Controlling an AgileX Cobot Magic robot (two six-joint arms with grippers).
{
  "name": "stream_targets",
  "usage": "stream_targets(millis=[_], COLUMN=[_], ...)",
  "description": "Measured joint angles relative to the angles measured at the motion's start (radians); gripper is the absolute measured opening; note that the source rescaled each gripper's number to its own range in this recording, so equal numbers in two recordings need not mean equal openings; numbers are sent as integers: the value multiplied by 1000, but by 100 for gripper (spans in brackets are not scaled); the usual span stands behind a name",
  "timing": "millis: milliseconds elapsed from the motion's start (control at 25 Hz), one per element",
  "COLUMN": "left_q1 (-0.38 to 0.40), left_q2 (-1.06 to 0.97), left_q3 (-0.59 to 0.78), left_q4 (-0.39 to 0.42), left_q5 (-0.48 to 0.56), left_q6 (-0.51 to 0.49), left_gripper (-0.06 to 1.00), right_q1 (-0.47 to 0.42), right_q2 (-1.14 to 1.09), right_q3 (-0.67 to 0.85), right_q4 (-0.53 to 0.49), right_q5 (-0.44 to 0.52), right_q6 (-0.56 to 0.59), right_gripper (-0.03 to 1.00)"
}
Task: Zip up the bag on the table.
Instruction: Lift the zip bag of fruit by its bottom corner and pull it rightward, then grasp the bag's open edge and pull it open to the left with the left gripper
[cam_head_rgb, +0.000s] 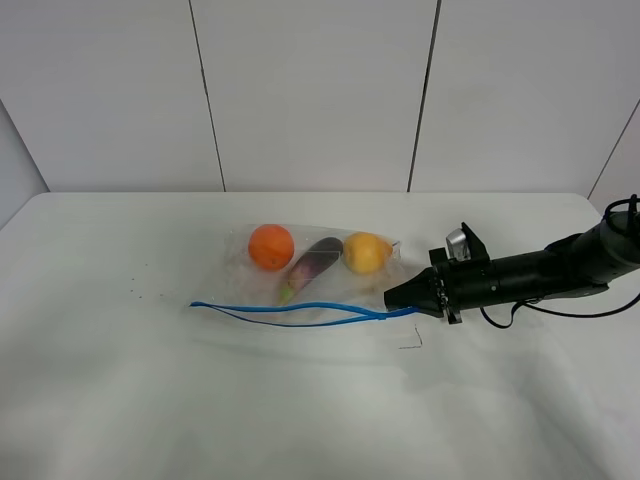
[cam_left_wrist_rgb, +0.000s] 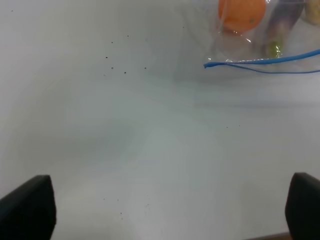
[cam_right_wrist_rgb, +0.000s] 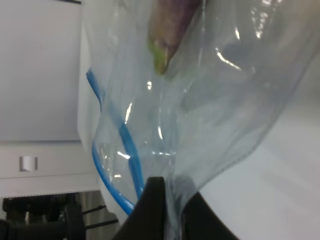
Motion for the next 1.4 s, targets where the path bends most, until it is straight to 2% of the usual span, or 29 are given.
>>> stream_targets(millis=[200,640,800,1000,1320,1400], left_q1=[0,0,0,0,-2,-30], left_q2=[0,0,53,289,744,823], left_q3=[0,0,-36,-102,-307,-352], left_q4=[0,-2,-55,-88,-264,-288], left_q5=[0,-4,-33,-165,-345,-376], left_q6=[0,0,10,156,444,505], left_gripper=[100,100,100,100,100,100], right_q1=[0,0,0,0,1,1], right_q2=[-13,-227,-239,-239,-239,-239], right_q3=[0,2,2,2,2,2], right_q4=[-8,-55,-87,-96,-96,-97], right_q5=[0,1,4,5,3,1], right_q6=[49,154,175,180,203,209], right_gripper=[0,0,0,0,0,0])
